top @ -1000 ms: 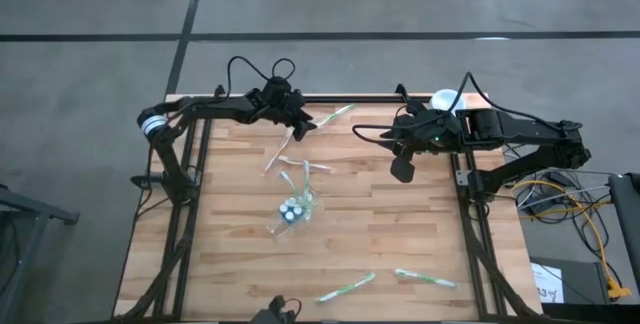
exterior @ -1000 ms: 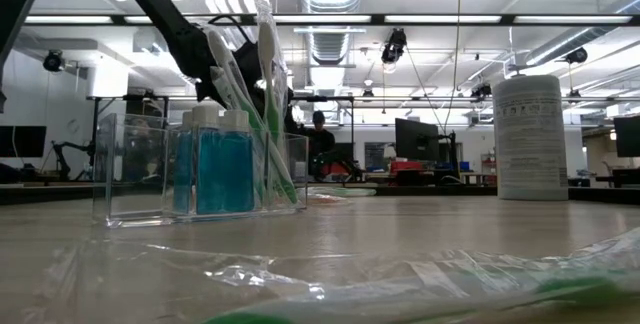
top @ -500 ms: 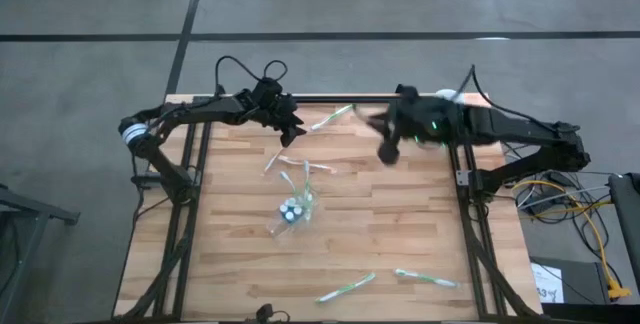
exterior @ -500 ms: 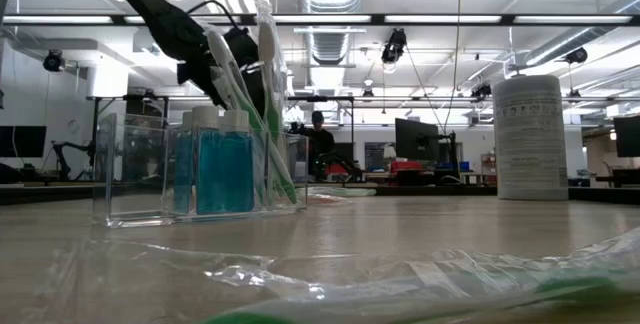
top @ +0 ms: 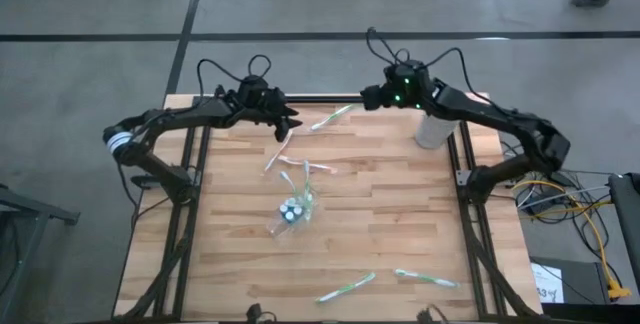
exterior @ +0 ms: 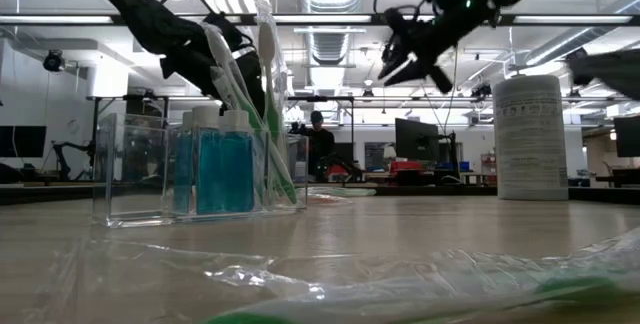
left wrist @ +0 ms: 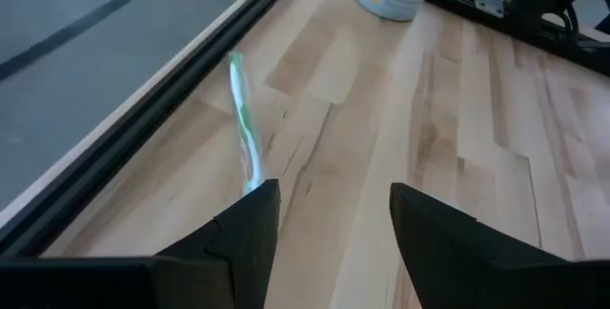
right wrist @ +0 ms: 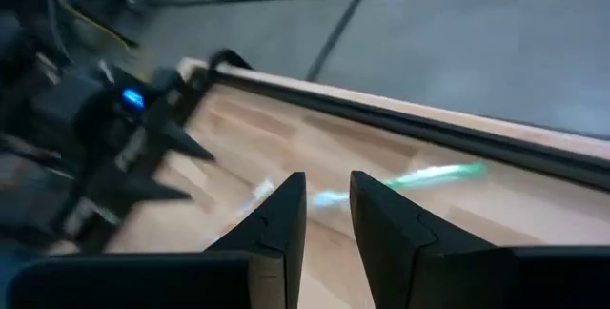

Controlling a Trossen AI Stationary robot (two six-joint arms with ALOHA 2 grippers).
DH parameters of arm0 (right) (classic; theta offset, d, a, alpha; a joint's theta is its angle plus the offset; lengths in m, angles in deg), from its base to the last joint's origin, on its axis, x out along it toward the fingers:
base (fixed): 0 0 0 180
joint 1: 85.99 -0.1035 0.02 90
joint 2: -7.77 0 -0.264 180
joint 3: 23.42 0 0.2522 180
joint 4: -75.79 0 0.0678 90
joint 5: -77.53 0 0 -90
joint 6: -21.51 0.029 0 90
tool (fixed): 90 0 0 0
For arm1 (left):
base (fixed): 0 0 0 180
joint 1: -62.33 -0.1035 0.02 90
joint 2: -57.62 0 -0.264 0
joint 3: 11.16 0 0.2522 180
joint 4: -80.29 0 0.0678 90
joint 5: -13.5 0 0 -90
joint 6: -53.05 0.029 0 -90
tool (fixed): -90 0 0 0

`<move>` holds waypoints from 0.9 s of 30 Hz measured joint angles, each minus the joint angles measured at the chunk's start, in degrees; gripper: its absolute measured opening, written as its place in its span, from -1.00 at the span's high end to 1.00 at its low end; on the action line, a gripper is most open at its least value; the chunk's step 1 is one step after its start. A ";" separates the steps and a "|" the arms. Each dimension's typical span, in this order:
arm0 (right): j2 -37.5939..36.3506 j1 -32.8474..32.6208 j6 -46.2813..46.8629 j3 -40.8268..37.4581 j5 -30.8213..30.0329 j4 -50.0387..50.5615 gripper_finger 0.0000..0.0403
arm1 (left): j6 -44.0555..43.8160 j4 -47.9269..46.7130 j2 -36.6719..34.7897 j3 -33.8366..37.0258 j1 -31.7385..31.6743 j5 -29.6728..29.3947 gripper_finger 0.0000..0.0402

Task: Pick & Place toothbrushing station
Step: Put the green toothbrush into the transparent organizer

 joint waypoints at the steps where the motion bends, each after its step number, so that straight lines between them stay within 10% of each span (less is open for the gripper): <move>1: 1.16 1.27 1.34 -0.90 1.77 -3.05 0.59 | -0.04 0.06 0.26 -0.15 0.02 0.04 -0.02; 10: 16.79 5.77 10.10 2.13 15.68 -14.60 0.59 | -2.49 0.03 1.06 -0.08 -0.03 0.07 -0.02; 27: 36.20 9.43 -8.53 28.32 21.24 23.45 0.59 | -3.39 0.16 0.99 -0.08 -0.07 0.22 -0.02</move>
